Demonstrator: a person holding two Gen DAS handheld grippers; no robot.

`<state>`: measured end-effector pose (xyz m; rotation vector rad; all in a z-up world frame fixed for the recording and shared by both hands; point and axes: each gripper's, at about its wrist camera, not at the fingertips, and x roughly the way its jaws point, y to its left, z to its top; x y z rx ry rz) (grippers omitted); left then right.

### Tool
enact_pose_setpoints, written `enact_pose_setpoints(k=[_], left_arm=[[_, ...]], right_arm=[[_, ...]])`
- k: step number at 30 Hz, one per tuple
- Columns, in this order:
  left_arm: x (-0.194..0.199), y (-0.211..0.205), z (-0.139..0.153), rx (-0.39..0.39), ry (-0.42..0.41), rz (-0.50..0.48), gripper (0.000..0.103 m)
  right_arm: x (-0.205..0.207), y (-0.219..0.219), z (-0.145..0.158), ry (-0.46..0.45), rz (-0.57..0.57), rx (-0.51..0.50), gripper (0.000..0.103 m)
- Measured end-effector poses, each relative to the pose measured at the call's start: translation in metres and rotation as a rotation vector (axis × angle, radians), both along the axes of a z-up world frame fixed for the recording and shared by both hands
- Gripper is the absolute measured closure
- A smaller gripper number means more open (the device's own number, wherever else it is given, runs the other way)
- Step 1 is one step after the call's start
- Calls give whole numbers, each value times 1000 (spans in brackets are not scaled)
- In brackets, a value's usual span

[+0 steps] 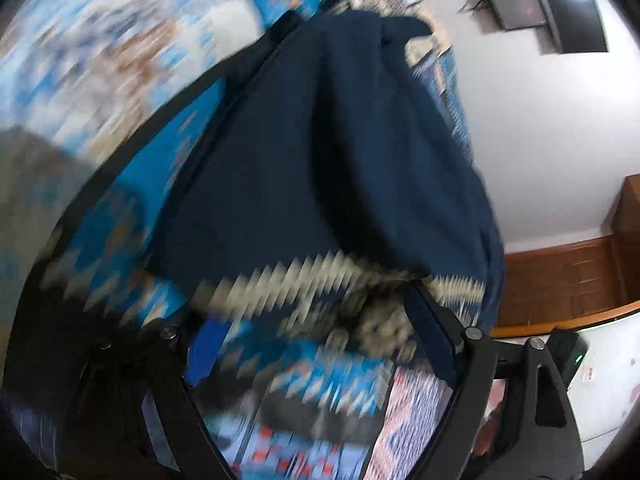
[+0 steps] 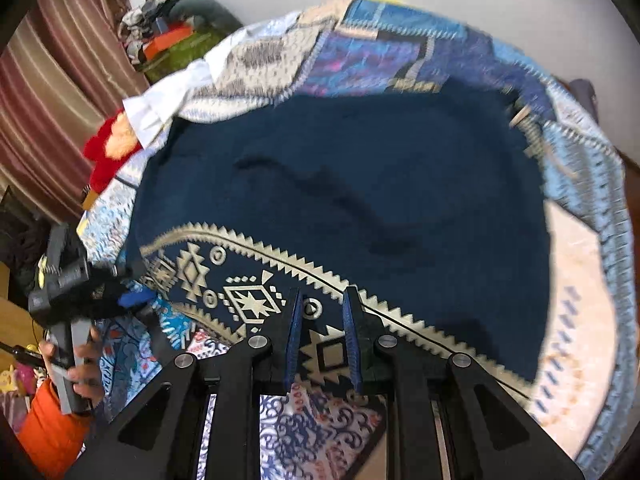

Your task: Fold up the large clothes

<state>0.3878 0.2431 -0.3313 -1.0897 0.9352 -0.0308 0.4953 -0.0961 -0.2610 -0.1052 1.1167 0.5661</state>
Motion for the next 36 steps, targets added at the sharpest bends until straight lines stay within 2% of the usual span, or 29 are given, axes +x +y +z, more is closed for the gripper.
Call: enact_pose_setpoints(k=[3,4,6,7,8,11,13,17,20,22,24,27,29,33,36], left_arm=[[25,-2,3,51,-36,23,24],[32,-2,5,73,-41,36,29],[45,-3,7,113,-19,75,45],[50,-4,7,130,1,96,61],[53,-4,9,149,20,110,70],[52,-6,27,219,14,124,83],[47,-12,48,290,-11,117,87],[27,-16,90,393,-63,97,88],[11,-19,113,518,-57,73,89],[1,-18,118,590,-40,75,89],[-13,-16,116,650,-14,79,89],[-29,-13,111,698,24,83,89],[-29,-17,111,737,41,87,89],[-19,-31,125,826,26,73,90],[-8,-54,152,915,-35,44,90]], right_arm=[[1,-3,-7,0,9,26,87],[2,-5,-7,4,12,43,87],[4,-11,-7,29,18,72,87],[5,-13,-8,46,19,83,87],[7,-14,-7,64,19,91,87],[9,-8,3,99,11,93,87],[7,0,15,80,18,113,87],[-4,30,38,43,60,174,87],[-12,64,45,41,109,193,87],[-17,90,38,49,140,159,87],[-20,119,17,89,185,85,87],[-19,157,-30,247,263,3,87],[-20,171,-49,276,289,4,88],[-21,177,-49,285,278,23,88],[-14,153,-38,333,236,72,88]])
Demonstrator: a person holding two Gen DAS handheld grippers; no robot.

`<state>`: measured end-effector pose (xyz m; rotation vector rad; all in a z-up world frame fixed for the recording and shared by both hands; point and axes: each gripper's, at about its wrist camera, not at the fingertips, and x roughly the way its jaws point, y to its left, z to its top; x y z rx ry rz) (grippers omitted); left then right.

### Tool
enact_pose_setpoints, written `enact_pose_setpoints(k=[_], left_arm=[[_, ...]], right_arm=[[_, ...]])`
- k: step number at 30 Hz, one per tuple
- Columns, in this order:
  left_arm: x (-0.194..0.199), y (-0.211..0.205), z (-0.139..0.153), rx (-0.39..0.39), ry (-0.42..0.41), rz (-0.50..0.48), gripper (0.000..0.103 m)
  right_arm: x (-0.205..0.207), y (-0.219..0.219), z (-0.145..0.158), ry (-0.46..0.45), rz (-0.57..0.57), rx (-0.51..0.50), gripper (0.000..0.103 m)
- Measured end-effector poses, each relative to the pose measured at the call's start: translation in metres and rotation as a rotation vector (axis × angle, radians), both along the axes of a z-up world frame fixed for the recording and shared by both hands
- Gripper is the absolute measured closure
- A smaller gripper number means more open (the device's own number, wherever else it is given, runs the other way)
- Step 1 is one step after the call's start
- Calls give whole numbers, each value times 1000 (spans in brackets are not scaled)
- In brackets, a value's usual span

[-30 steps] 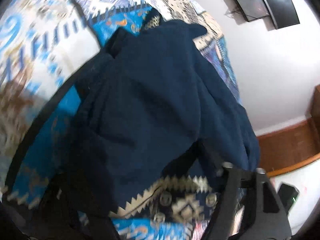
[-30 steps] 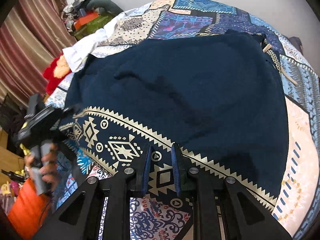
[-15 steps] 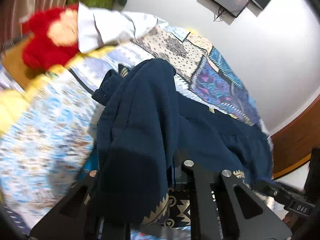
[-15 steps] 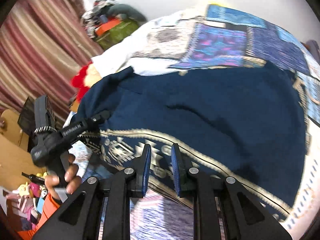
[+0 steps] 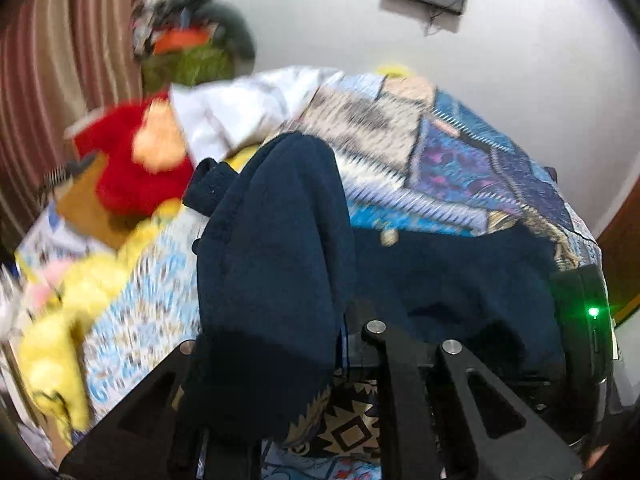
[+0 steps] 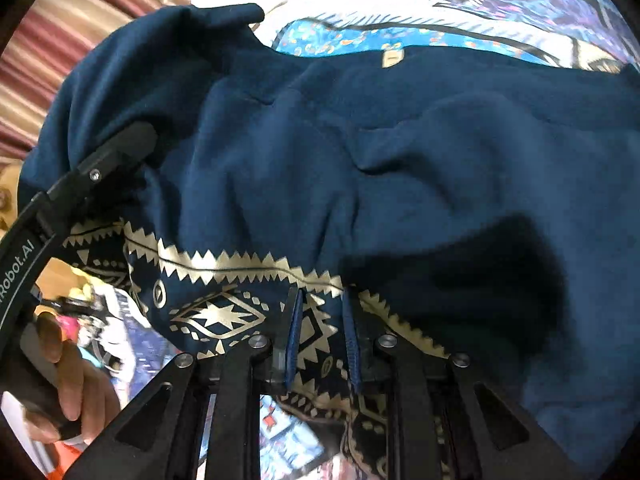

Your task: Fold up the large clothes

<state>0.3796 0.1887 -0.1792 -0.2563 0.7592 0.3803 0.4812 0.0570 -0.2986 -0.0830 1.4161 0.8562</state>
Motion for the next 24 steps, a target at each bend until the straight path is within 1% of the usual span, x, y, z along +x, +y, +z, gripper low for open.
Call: enact_pose_setpoints(k=[1,4,6,7,8,9,10,11,13,15,17,18,19,20,21,22,23,24], left_arm=[[2,-8,7,25,-12,-16,90],[14,-53,39,123,-74,-107,90],[23,-86,51,171,-94,-172,90],[27,-102,54,188,-99,-203,90],[34,-127,56,208,-96,-258,90],[38,-143,55,226,-89,-296,90],[43,-162,51,248,-76,-338,91],[47,-185,43,273,-45,-393,90],[49,-214,27,290,12,-482,90],[50,-239,2,276,105,-585,90],[47,-255,-24,265,204,-662,87],[46,-258,-30,260,223,-673,85],[43,-259,-36,245,243,-690,83],[39,-258,-38,232,253,-704,78],[34,-256,-37,217,252,-721,75],[31,-254,-35,205,248,-735,65],[26,-253,-31,178,249,-761,46],[21,-251,-28,129,258,-803,37]], right_arm=[[2,-13,6,-6,-24,3,88],[4,-64,43,-127,-92,28,88],[4,-108,70,-224,-164,21,88],[4,-128,80,-256,-199,18,87],[4,-149,91,-282,-235,19,87],[4,-177,102,-301,-283,32,87],[3,-199,110,-306,-324,41,87],[2,-223,116,-305,-368,44,87],[-5,-257,122,-302,-424,46,87],[-14,-290,126,-306,-467,35,87],[-22,-309,126,-305,-488,20,87],[-27,-314,126,-303,-489,15,87],[-32,-316,127,-303,-488,10,87],[-32,-321,125,-304,-486,6,87],[-35,-324,125,-308,-482,3,87],[-39,-324,125,-313,-474,-1,87],[-42,-322,126,-321,-463,-5,87],[-48,-318,129,-335,-451,-7,87]])
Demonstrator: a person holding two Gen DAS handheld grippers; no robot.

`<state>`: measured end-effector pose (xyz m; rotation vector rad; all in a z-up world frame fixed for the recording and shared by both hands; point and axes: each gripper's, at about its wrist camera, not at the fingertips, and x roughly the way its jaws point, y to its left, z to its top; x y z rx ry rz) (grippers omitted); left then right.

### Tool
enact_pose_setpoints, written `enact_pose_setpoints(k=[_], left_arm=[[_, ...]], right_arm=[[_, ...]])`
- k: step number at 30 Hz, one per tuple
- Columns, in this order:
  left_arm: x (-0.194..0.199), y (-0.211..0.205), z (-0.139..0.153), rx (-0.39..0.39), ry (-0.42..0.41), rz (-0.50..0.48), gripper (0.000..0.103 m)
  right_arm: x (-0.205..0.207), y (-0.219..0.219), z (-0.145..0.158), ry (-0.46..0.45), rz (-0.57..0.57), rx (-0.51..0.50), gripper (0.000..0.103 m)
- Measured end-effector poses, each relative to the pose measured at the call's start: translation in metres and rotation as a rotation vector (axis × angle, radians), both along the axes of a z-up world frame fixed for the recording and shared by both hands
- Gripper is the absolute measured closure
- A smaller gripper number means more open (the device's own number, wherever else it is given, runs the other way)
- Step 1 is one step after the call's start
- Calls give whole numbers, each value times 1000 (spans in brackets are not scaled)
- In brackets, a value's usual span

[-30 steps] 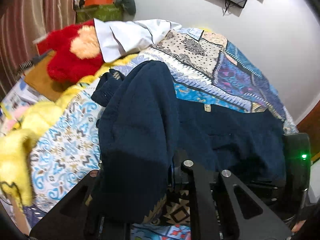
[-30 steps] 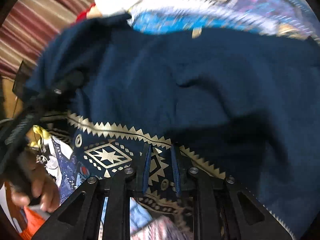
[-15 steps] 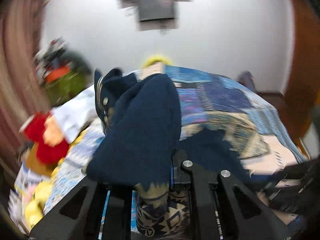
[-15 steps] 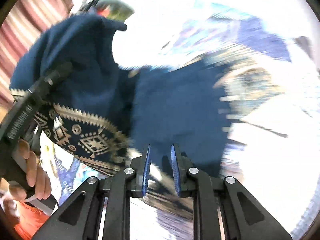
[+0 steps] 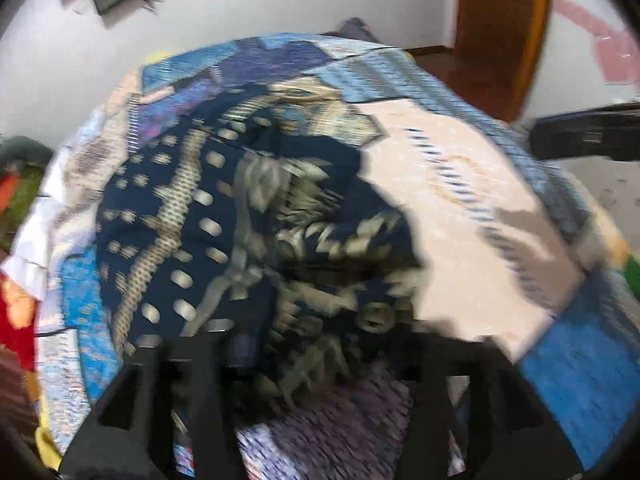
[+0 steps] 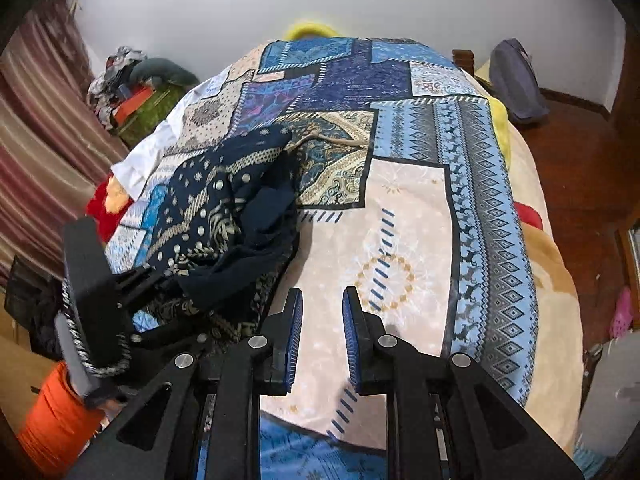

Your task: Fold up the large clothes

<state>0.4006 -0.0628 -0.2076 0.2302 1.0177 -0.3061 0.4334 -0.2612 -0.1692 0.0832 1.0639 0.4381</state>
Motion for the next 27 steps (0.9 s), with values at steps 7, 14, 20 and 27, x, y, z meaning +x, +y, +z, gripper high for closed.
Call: enact_pose_setpoints(k=[7,14,20,27], left_arm=[[-41,30,49,-105,-2,3,25],[-32,114,89,-105,-155,258,13],[8,147,30,-138,31,328,13],[-2,140,-34,-176,89,342,0]], right_arm=[[-7,33,22,-74,81,16,87],[-4,100,37,-151,199,4,87],[10,163,-9,-145,276,-173,87],[7,160,-82,-163,284,-414,86]])
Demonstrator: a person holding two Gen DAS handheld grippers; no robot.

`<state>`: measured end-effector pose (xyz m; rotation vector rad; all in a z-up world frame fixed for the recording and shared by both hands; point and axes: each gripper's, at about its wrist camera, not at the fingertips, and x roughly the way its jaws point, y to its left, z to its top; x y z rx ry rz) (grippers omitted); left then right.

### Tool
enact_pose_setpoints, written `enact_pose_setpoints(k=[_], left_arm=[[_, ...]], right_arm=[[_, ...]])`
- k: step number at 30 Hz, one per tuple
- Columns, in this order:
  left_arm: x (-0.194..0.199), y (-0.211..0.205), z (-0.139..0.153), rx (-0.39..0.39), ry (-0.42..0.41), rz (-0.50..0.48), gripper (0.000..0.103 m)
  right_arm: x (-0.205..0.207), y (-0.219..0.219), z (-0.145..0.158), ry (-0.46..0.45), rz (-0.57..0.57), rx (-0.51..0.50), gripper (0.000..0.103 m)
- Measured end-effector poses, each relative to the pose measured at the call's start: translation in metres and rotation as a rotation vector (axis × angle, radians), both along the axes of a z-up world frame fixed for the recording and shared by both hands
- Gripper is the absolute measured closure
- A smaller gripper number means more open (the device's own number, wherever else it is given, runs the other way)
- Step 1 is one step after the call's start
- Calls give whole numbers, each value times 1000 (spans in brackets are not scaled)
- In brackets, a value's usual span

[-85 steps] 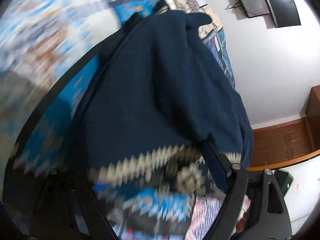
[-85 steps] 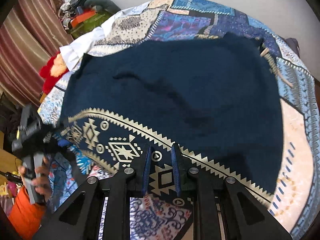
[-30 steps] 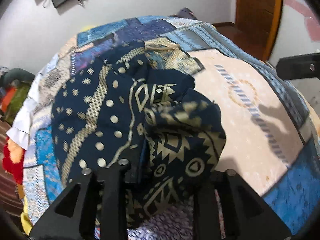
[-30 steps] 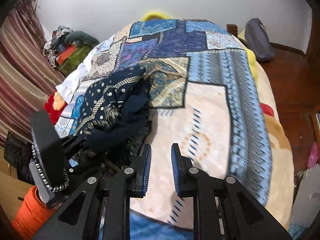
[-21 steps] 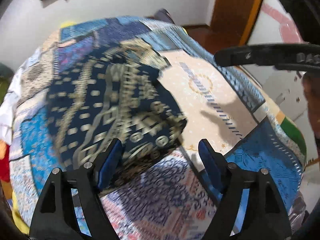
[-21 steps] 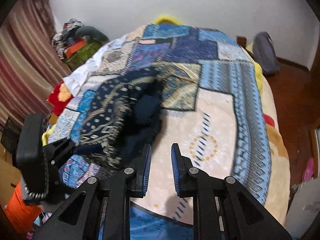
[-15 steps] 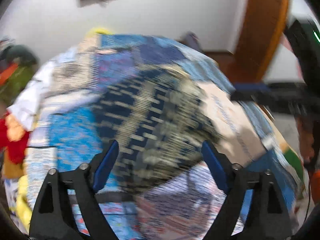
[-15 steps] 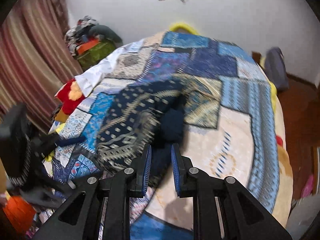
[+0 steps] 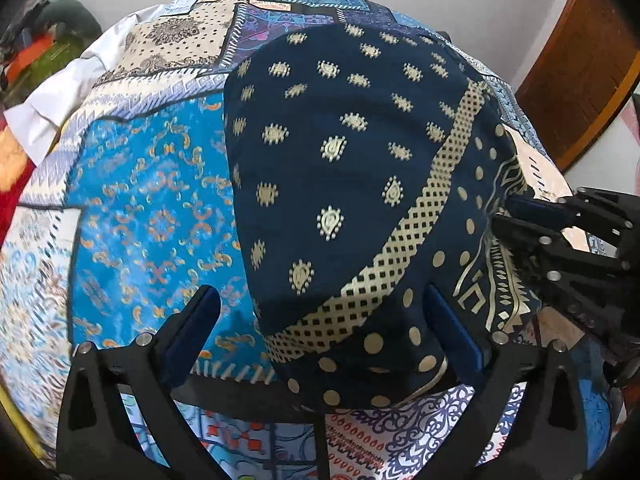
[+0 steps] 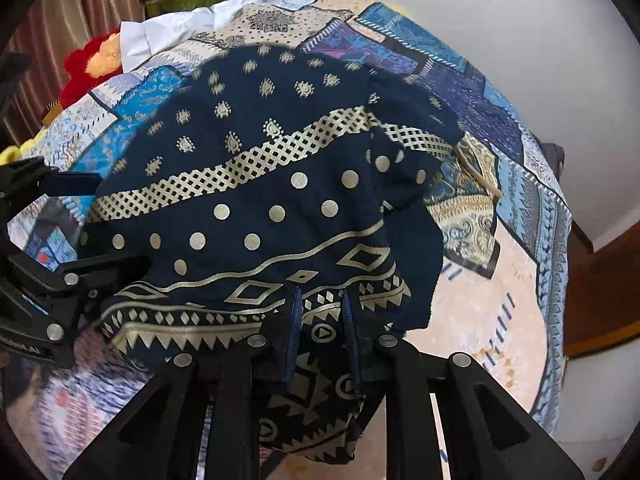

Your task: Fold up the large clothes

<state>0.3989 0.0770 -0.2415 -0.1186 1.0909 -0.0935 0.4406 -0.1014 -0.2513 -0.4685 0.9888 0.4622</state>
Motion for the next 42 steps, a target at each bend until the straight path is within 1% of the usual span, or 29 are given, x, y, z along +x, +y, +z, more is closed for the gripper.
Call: enact_pose_setpoints(k=[1,2,3,4,5,6,7,9,11,12,14,16,17,19,21,23,24,26,29,33,35,36,39,40,42], left_arm=[[-3,0,0,5,-10,0,0],[-4,-2,-1,11,-14,-2,0],[-7,-2,-1,21,-17,2,0],[-11,-2,0,24,-17,6,0],[-14,-3,0,22,-12,10,0],[-18,-3,1,21,-6,15,0],[-23,-4,3,22,-7,16,0],[-35,-4,11,26,-22,8,0],[-43,-2,18,33,-28,-21,1],[-47,-2,20,45,-12,-48,1],[-54,-1,24,95,0,-74,1],[-62,5,30,159,-20,-65,1],[-65,10,35,175,-37,-55,1],[-67,22,48,163,-67,-26,1],[-62,39,61,115,-97,24,1],[-51,51,69,72,-110,60,1],[-43,57,71,39,-107,76,1],[-25,66,68,-31,-73,90,1],[5,74,49,-152,3,86,1],[37,70,10,-311,109,69,1],[47,69,-6,-399,124,55,1],[53,70,-15,-463,125,49,1],[67,72,-35,-620,147,71,0],[72,71,-41,-652,154,71,0],[79,66,-50,-684,160,66,0]], right_arm=[[-3,-4,0,-9,-8,-9,75],[-5,-9,1,-34,-34,-35,50],[-5,-15,2,-69,-71,-65,31],[-5,-23,2,-89,-94,-68,2],[-5,-31,1,-62,-94,-39,0],[-2,-45,-1,21,-105,20,0],[0,-54,-2,78,-121,61,0],[-1,-75,-1,148,-157,114,0],[-5,-89,3,158,-169,126,0],[-8,-96,8,160,-172,136,0],[-13,-105,17,168,-169,163,0],[-15,-111,27,182,-163,194,0],[-16,-113,33,182,-161,209,0],[-16,-113,45,175,-156,252,0],[-10,-110,56,173,-158,300,0],[0,-106,60,184,-167,356,0],[5,-104,60,194,-173,376,0],[21,-100,57,230,-196,425,0],[48,-92,38,328,-223,480,0],[75,-80,5,454,-234,509,0],[84,-71,-7,489,-224,506,0],[90,-65,-13,508,-206,509,0],[101,-50,-25,545,-166,522,0],[105,-45,-30,560,-158,530,0],[110,-37,-35,567,-149,544,0]])
